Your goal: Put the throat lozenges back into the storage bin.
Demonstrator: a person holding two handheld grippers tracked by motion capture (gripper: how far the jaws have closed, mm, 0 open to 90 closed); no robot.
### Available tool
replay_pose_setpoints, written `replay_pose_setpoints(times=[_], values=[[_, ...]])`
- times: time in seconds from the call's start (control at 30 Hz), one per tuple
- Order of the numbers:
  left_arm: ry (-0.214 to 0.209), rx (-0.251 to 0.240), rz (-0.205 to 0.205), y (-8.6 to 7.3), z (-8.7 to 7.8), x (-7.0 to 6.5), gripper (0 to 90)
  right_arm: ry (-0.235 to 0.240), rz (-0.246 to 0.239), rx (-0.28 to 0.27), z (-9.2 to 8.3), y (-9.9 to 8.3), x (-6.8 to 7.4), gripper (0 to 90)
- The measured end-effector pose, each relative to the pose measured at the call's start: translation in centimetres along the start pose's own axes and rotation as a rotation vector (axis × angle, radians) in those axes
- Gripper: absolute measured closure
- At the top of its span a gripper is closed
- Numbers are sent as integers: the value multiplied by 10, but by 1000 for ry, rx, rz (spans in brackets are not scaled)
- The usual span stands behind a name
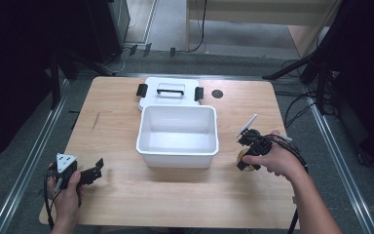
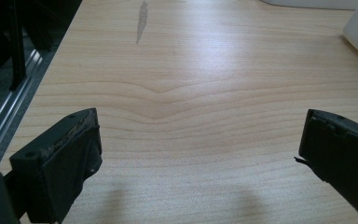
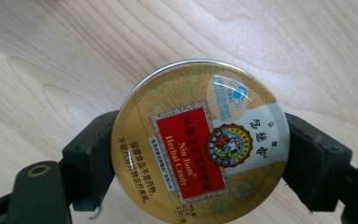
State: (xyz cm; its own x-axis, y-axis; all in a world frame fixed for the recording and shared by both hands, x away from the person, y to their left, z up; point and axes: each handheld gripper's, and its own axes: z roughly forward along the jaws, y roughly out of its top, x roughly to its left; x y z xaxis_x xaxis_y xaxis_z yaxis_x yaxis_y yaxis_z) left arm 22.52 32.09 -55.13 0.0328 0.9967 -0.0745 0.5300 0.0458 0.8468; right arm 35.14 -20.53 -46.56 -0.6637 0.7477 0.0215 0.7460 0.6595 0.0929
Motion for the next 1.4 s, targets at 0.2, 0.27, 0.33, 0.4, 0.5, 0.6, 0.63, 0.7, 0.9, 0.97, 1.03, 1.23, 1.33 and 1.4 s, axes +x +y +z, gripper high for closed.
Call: replay_pose_setpoints(times=[0.2, 0.27, 0.33, 0.4, 0.5, 0.6, 0.63, 0.7, 0.9, 0.97, 1.03, 1.23, 1.33, 1.4], values=[[-2, 0, -3, 0, 0, 0, 0, 2, -15, -4, -15, 7, 0, 205], [-2, -2, -6, 0, 0, 0, 0, 5, -19, -5, -19, 10, 0, 205], [-3, -2, -6, 0, 0, 0, 0, 9, -26, -9, -26, 13, 1, 205], [-4, -2, -6, 0, 0, 0, 0, 6, -31, -6, -28, 14, 0, 205], [-4, -2, -5, 0, 0, 0, 0, 4, -39, -11, -38, 17, 1, 205], [-3, -1, -4, 0, 0, 0, 0, 7, -49, -9, -45, 19, 2, 205], [-3, -1, -4, 0, 0, 0, 0, 8, -54, -11, -47, 20, 2, 205], [-3, -1, -4, 0, 0, 0, 0, 7, -55, -10, -49, 21, 2, 205], [-4, 0, -6, 0, 0, 0, 0, 1, -82, -18, -61, 30, 5, 205], [-4, 0, -6, 0, 0, 0, 0, -7, -84, -18, -65, 33, 7, 205], [-5, -2, -8, 0, 0, 0, 0, -10, -90, -23, -67, 35, 8, 205], [-16, 0, -12, 0, 0, 1, 0, -18, -117, -33, -78, 47, 16, 205], [-15, 0, -9, 0, 1, 0, 0, -17, -124, -41, -81, 50, 18, 205], [-16, 0, -10, 0, 1, 0, 0, -15, -127, -42, -82, 53, 21, 205]])
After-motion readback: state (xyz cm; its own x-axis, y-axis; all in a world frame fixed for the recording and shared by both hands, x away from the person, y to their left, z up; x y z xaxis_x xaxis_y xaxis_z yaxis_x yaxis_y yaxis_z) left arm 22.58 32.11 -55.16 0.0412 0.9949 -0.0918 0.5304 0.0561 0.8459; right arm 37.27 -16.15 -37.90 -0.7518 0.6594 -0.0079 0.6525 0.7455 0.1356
